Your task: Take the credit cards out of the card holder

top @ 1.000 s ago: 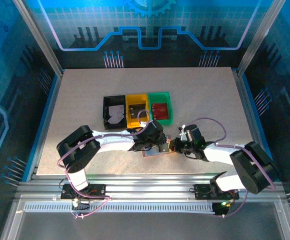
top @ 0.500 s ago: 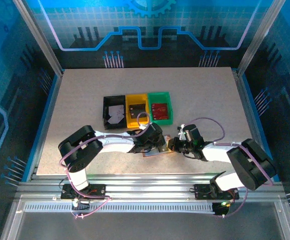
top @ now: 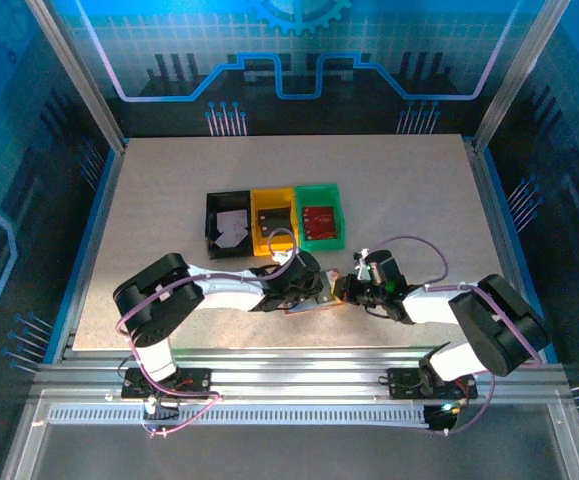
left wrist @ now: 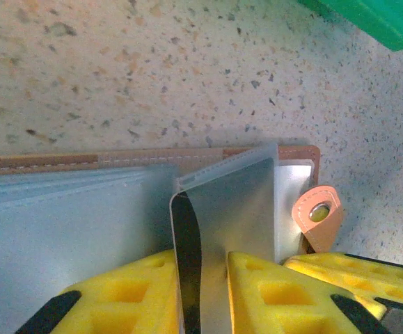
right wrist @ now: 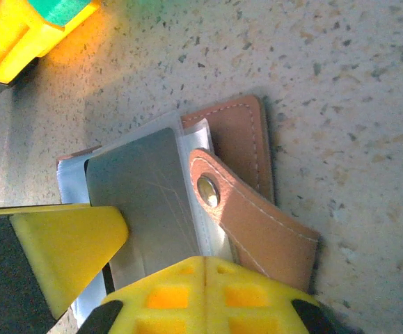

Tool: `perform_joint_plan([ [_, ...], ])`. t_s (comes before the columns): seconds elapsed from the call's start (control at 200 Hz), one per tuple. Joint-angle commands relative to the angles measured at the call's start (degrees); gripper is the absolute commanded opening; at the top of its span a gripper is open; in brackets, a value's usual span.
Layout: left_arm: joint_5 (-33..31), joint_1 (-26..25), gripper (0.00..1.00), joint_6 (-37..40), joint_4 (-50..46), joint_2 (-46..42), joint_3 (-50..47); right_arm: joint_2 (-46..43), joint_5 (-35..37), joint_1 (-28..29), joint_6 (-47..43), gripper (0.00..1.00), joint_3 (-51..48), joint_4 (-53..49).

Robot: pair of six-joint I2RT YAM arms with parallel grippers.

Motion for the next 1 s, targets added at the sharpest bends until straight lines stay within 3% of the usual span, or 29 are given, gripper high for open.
perform_joint_plan([
  [0.0,-0.72,-1.25,0.21,-1.05,0.6,-1.47,-2.45,2.21,1.1,1.46,0.49,0.0,-1.49,-1.93],
  [0.385,-3.63,-2.46,0.18,-2.1,5.49,-3.4,-5.74,2.77,0.92,1.62,0.73,0.0,-1.63,-1.24],
  [0.995,-6.95,-3.43,0.23,-2.36,17.91,-6.22,-12.85,5.41,0.32,1.95,1.98,0.0,-1.98,1.76],
])
